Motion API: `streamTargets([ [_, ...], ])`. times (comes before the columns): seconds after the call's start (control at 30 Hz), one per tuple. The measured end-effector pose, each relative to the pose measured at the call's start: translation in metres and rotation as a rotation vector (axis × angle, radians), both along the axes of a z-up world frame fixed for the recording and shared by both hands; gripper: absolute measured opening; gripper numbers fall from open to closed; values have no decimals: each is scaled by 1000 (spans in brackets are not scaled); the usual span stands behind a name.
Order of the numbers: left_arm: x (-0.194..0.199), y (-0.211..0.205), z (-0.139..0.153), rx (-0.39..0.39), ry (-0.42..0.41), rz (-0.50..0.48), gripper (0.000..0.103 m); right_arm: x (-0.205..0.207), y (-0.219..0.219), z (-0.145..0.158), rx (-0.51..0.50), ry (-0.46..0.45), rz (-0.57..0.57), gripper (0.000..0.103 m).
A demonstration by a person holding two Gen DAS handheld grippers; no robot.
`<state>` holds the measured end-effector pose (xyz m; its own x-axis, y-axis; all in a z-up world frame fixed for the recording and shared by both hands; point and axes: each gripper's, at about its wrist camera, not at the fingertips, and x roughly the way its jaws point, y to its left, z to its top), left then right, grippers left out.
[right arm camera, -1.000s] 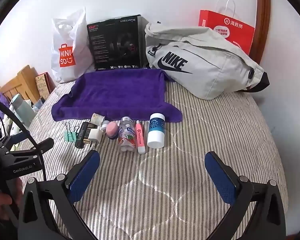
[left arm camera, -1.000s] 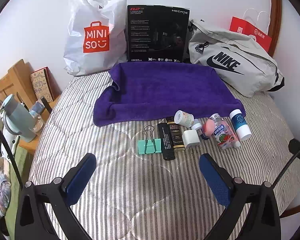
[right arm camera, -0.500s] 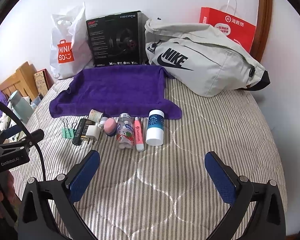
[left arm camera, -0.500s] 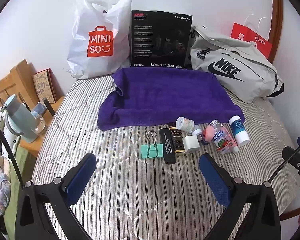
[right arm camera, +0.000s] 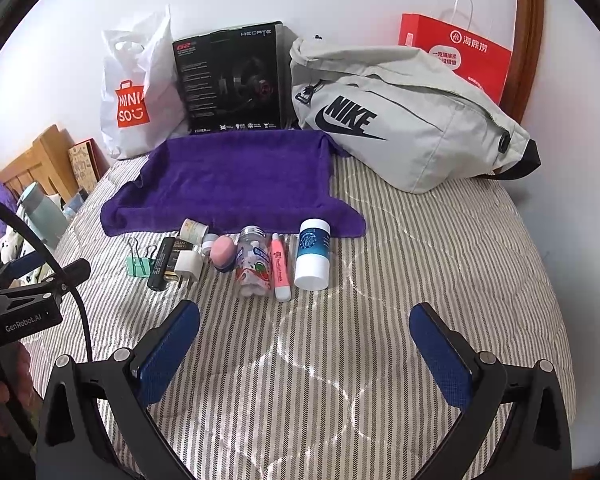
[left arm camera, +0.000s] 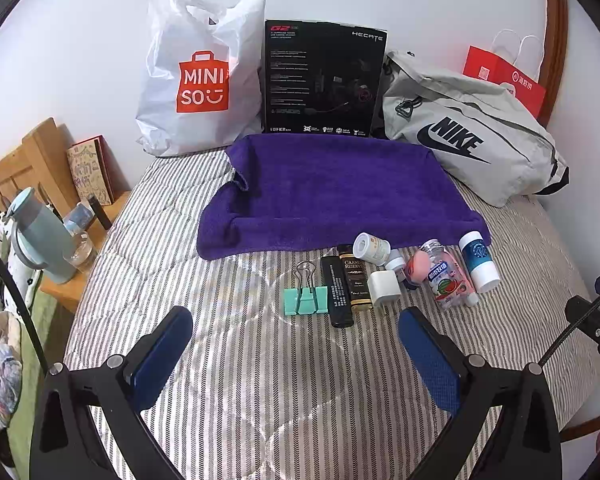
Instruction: Organize rigid objects
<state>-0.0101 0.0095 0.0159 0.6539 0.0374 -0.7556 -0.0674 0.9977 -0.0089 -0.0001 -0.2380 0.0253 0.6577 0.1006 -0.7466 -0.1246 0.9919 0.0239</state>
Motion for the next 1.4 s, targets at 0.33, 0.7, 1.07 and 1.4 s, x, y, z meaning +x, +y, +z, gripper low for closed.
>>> streamTargets([
  [0.33,0,2,1,2,1,4,103,-1,0,3,12,-1,3,103],
  [0.7,-1,4,2,4,4,5,103,0,-2,1,5,9,-3,103],
  [1.07,1,0,4,5,3,-7,103,-1,-3,2,3,7,-7,103],
  [1.4,2,0,4,7,3,0,103,0,-4,0,1,12,-5,103],
])
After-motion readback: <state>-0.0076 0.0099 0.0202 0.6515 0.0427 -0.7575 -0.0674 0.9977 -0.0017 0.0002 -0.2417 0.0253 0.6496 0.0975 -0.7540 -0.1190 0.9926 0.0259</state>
